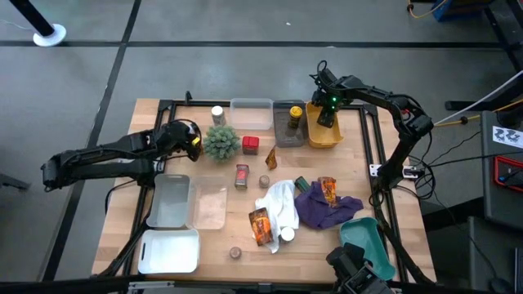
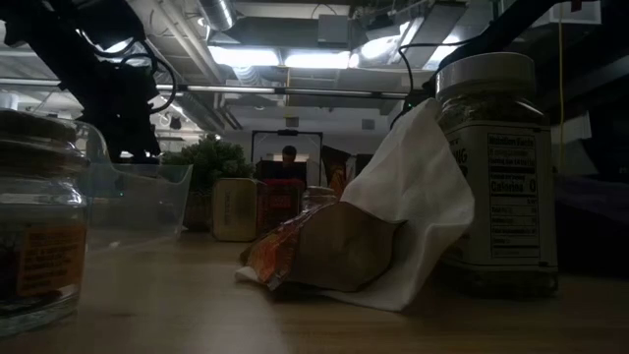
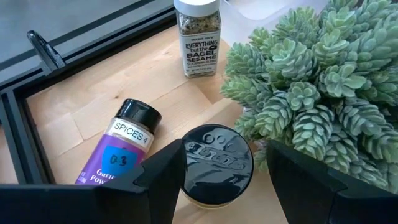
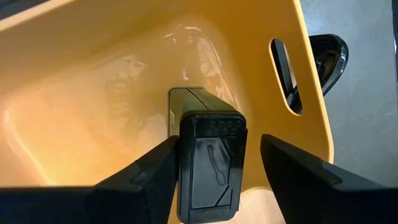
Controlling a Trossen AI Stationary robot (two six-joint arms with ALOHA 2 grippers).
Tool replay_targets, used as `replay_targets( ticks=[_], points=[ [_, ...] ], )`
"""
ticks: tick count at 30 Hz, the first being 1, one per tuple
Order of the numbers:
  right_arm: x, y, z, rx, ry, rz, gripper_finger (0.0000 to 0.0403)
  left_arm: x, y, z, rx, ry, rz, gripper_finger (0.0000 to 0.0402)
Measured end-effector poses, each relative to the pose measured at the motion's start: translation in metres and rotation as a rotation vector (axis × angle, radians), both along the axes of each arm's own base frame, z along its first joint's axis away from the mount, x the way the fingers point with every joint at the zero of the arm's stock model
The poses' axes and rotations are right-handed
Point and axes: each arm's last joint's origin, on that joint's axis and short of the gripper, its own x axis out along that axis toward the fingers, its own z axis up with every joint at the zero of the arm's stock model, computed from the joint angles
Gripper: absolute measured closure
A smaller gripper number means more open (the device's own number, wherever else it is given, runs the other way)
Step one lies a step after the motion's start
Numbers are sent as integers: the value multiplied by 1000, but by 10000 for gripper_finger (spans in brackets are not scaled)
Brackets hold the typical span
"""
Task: Sort spices by type
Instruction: Put the orange seasoning bottle into the top transparent bin
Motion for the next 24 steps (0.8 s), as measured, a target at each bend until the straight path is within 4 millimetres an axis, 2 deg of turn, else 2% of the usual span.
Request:
replay_targets(
  ticks=[16,24],
  points=[
    [0,0,0,0,0,0,178,-2,1,8,63,-47,40,183],
    [0,0,0,0,-1,0,178,-5,-1,8,64,-18,-15,183]
  ],
)
